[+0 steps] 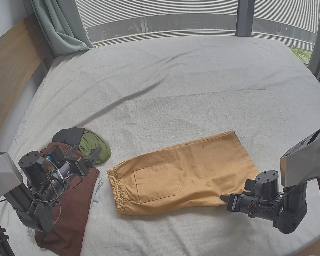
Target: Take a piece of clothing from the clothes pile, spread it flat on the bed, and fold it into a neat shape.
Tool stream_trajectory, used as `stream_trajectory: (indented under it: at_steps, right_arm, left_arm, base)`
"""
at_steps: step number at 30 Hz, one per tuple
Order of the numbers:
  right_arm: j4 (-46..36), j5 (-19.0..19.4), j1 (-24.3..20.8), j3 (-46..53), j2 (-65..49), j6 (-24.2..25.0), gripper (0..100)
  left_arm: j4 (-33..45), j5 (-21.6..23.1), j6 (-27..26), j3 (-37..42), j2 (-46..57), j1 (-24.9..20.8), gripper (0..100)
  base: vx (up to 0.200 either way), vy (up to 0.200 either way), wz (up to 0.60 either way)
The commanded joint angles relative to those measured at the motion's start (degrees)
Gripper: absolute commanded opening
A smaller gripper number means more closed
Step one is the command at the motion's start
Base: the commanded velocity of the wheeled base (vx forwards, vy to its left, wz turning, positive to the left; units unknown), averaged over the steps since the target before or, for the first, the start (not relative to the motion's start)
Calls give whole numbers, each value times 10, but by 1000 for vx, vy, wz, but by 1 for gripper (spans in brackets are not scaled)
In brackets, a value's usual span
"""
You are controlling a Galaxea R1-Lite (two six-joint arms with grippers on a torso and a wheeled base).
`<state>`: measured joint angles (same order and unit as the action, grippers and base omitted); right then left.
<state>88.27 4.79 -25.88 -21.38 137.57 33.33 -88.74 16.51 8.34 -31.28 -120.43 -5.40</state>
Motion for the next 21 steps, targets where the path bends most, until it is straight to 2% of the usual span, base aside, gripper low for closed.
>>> stream_trajectory:
  at_steps: [1, 9, 10, 14, 17, 21]
  right_arm:
    - [0, -5, -4, 14, -5, -3, 0]
    - [0, -13, -8, 10, 1, -3, 0]
    - [0, -12, -8, 10, 0, -2, 100]
    - [0, -13, -12, 13, -5, -2, 100]
    - [0, -13, -35, 29, -7, -4, 100]
    - [0, -10, -55, 50, -24, -5, 100]
  left_arm:
    - [0, 0, 4, 0, 0, 0, 100]
    - [0, 12, 41, -2, 3, -8, 100]
    - [0, 18, 41, -1, 3, -8, 100]
    - [0, 36, 42, -3, 4, -6, 100]
    - [0, 63, 46, 1, 4, -5, 100]
    - [0, 70, 47, 5, 5, -5, 100]
  base:
    - [0, 0, 0]
    - [0, 0, 0]
    - [0, 0, 0]
    - [0, 0, 0]
    - [0, 0, 0]
    - [0, 0, 0]
